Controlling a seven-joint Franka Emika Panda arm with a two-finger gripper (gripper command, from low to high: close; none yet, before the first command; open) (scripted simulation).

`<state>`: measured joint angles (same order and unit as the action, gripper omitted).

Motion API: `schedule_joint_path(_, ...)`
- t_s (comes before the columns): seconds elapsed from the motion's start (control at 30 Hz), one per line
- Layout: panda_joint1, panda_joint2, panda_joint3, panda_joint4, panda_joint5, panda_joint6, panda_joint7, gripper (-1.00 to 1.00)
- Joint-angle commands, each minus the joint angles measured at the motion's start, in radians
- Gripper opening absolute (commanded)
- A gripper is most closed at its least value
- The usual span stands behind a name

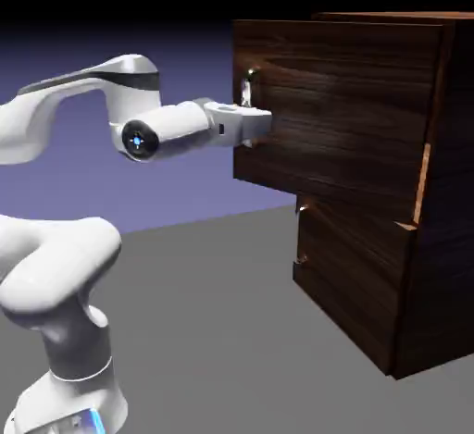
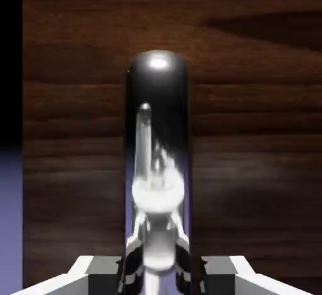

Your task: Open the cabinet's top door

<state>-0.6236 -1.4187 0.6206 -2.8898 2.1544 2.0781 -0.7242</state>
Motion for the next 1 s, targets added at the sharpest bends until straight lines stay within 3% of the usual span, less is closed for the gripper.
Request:
schedule_joint_path(0.0,0.004,-0.002,-0.036,-0.015,-0.031,-0.03,-0.007,-1.0)
schedule_joint_path(0.5,-0.043,0.15,-0.58,-0.05,-0.542,-0.48,-0.162,-1.0)
schedule_joint_path(0.97,0.032,0.631,-1.018,0.253,-1.011,-0.91,-0.395,-1.0)
